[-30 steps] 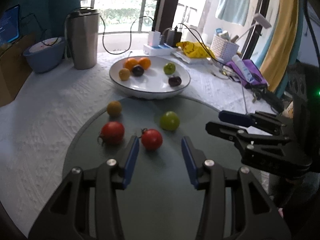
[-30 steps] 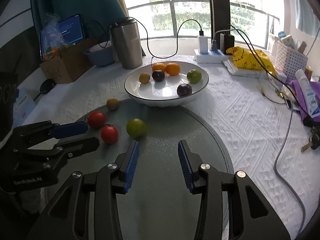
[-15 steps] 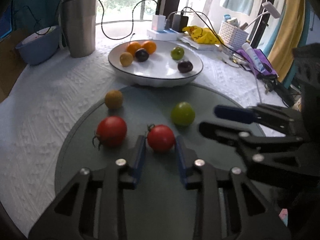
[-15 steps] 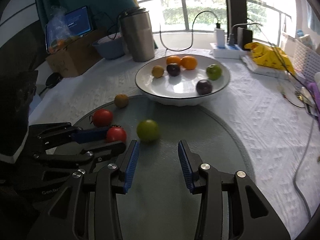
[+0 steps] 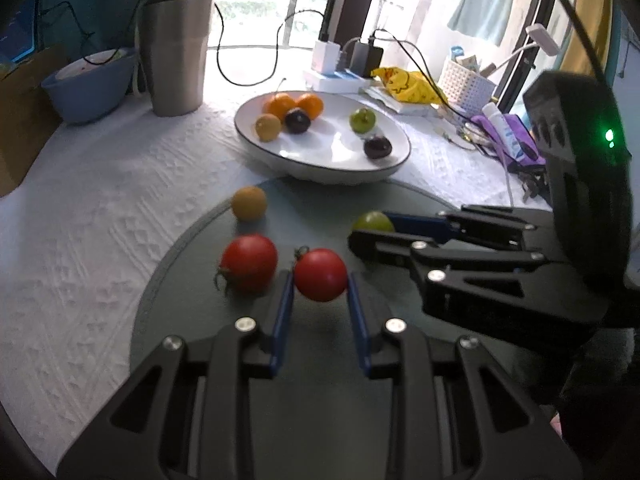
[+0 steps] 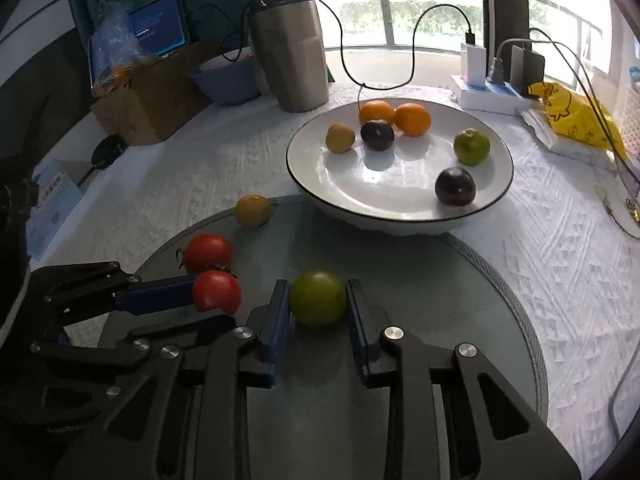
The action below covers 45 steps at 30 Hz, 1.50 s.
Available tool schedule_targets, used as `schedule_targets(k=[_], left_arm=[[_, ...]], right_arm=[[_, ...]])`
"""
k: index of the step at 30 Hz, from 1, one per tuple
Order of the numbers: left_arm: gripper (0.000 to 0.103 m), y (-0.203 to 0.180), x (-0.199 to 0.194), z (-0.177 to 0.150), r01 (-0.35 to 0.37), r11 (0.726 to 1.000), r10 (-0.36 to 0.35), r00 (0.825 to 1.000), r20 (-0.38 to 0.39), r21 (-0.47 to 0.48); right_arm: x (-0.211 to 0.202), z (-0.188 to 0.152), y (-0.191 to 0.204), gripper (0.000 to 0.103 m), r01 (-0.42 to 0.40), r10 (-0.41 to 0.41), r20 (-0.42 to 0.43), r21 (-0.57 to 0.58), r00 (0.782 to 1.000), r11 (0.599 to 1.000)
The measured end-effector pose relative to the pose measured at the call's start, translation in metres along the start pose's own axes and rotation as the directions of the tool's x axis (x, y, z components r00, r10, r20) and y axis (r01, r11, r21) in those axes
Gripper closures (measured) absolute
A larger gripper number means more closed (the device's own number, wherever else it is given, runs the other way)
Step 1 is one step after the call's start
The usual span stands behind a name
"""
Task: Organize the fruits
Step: 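Carry both tomatoes into the white plate and open both tools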
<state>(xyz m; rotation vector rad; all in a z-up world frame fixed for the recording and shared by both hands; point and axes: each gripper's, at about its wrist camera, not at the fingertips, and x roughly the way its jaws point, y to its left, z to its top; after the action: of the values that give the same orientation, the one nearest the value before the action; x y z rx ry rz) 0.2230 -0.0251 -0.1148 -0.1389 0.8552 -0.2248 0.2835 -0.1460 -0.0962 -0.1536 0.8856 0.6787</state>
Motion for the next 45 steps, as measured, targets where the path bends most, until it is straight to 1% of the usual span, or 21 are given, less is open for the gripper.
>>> schedule_targets(k=[4,9,13,17,23,27,34,37,39,40,41,43,44,45], left_arm=[[0.075,0.001,-0.010,0.007,-0.007,1.000,0.007,1.000,0.028,0.006],[0.075,-0.001,-0.017,0.024,-0.013,1.000,0.011,0.998,0.067,0.021],[0.075,-0.002,-0.015,0.039,-0.020,0.999,0.017,0.996,0.086,0.037],[0.075,-0.002,-0.008,0.056,-0.025,0.999,0.021,0.995,0.097,0.046],[0.074,-0.003,0.011,0.075,-0.031,0.998,0.026,0.996,0.088,0.058],[0.074,-0.001,0.027,0.085,-0.034,0.998,0.031,0.997,0.067,0.045],[0.074,0.006,0.043,0.098,-0.032,0.999,0.030,0.998,0.061,0.033],[0.074,0.007,0.049,0.102,-0.020,1.000,0.019,0.998,0.051,0.023],[0.073,0.008,0.051,0.105,-0.012,1.000,0.011,0.999,0.042,0.013],[0.073,0.008,0.052,0.105,-0.012,1.000,0.012,0.999,0.038,0.009],[0.070,0.008,0.051,0.105,-0.014,1.000,0.014,0.999,0.040,0.007],[0.066,0.008,0.045,0.105,-0.010,1.000,0.010,0.998,0.054,0.004],[0.060,0.007,0.042,0.104,-0.007,1.000,0.007,0.998,0.060,0.004],[0.058,0.008,0.038,0.104,-0.006,1.000,0.006,0.998,0.070,0.001]], right_arm=[[-0.006,0.004,0.001,0.074,0.009,-0.009,0.014,-0.013,1.000,1.000],[-0.024,0.015,-0.005,0.074,0.021,-0.020,0.061,-0.019,0.998,1.000],[-0.033,0.025,-0.011,0.074,0.032,-0.030,0.094,-0.018,0.995,0.999],[-0.031,0.034,-0.020,0.074,0.038,-0.037,0.105,-0.013,0.994,0.999],[-0.022,0.047,-0.035,0.074,0.049,-0.047,0.107,-0.010,0.993,0.999],[-0.015,0.055,-0.045,0.074,0.044,-0.043,0.110,-0.003,0.993,0.999],[-0.006,0.060,-0.064,0.074,0.037,-0.042,0.118,0.041,0.992,0.998],[-0.007,0.060,-0.069,0.072,0.047,-0.054,0.120,0.059,0.991,0.997],[-0.009,0.060,-0.071,0.069,0.054,-0.062,0.123,0.067,0.990,0.996],[-0.010,0.060,-0.071,0.067,0.056,-0.064,0.126,0.069,0.990,0.996],[-0.013,0.060,-0.071,0.064,0.061,-0.070,0.131,0.070,0.989,0.996],[-0.017,0.060,-0.070,0.063,0.064,-0.074,0.139,0.073,0.987,0.995],[-0.020,0.060,-0.069,0.063,0.067,-0.076,0.142,0.072,0.987,0.995],[-0.022,0.060,-0.068,0.063,0.072,-0.082,0.144,0.071,0.986,0.995]])
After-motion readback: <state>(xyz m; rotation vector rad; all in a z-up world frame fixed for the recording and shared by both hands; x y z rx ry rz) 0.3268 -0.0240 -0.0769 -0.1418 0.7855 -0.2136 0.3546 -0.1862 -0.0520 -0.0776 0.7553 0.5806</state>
